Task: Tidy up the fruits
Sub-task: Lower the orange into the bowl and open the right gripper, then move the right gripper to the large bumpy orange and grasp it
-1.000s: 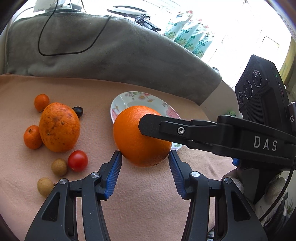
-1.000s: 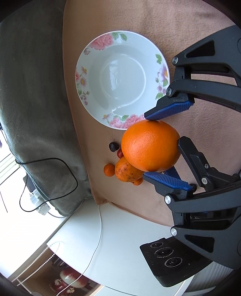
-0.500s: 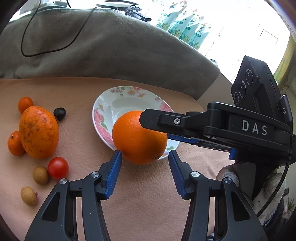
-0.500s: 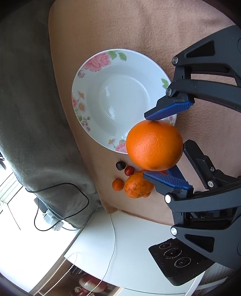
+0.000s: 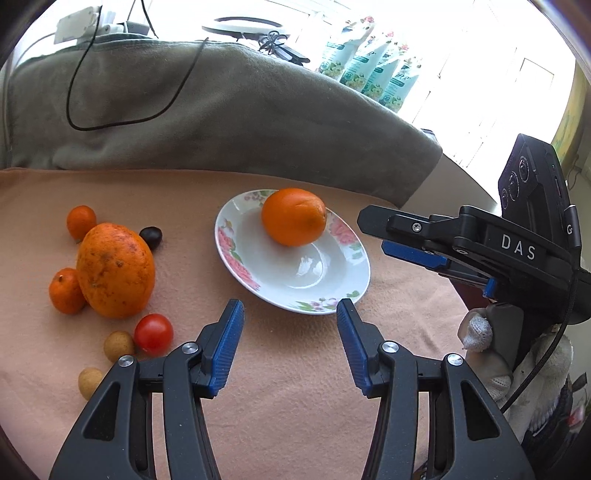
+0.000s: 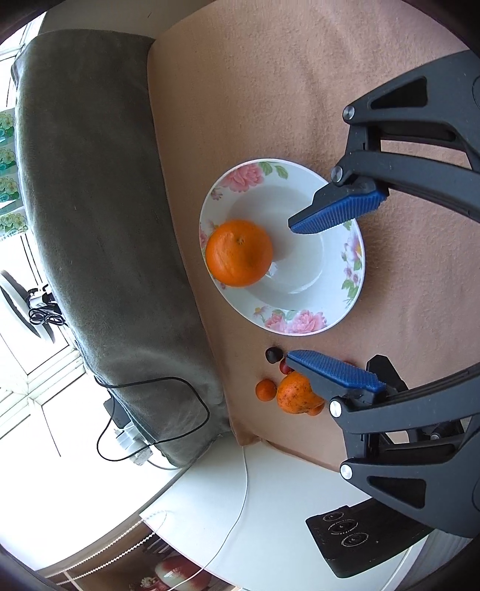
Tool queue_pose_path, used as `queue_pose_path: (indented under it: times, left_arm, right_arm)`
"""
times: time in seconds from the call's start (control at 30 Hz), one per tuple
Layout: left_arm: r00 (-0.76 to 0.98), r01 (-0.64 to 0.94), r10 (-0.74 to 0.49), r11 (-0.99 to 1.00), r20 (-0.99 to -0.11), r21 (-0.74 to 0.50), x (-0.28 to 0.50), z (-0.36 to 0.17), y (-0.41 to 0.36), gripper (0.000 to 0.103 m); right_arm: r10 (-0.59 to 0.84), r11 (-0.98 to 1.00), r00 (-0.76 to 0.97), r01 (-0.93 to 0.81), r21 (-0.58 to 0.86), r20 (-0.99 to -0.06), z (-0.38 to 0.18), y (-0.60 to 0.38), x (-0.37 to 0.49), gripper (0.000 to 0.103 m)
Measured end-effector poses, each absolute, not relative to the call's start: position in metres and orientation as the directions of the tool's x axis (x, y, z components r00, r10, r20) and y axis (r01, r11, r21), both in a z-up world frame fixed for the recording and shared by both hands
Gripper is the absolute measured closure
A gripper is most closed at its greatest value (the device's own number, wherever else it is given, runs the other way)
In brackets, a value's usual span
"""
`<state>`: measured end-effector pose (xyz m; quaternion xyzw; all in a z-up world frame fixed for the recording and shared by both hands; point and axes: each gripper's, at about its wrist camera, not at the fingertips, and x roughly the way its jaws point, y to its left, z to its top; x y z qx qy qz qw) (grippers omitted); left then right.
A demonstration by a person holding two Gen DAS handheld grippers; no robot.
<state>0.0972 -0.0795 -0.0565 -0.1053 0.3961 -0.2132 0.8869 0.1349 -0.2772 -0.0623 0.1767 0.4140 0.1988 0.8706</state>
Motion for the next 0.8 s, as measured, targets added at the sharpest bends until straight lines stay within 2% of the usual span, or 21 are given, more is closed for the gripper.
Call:
queue_pose_path:
  times: [0.1, 0.23, 0.3, 0.8]
  left_arm:
    - [0.603, 0.283, -0.448, 0.894, -0.66, -0.348, 0.098, -0.055, -0.078, 0.05]
    - [0.618, 0.255, -0.424, 0.905, -0.662, -0.342, 0.09, -0.055, -0.063, 0.042]
    - [0.628, 0.234, -0.408, 0.911, -0.663, -0.338, 0.085, -0.055, -0.053, 0.039]
    - [0.663, 0.085, -0.294, 0.943, -0.688, -0.321, 0.077, -0.064, 0.01, 0.038]
  right_arm:
    - [0.482, 0.866, 0.59, -0.207, 0.456, -0.648, -0.061, -0.275, 0.128, 0.025]
    - [0.482, 0.866, 0.591, -0.213, 0.451, -0.647, -0.06, -0.272, 0.124, 0.018]
    - [0.486, 0.865, 0.591, -0.218, 0.452, -0.644, -0.059, -0.27, 0.123, 0.017]
    - [0.518, 0.852, 0.557, -0.264, 0.453, -0.649, -0.061, -0.246, 0.123, 0.017]
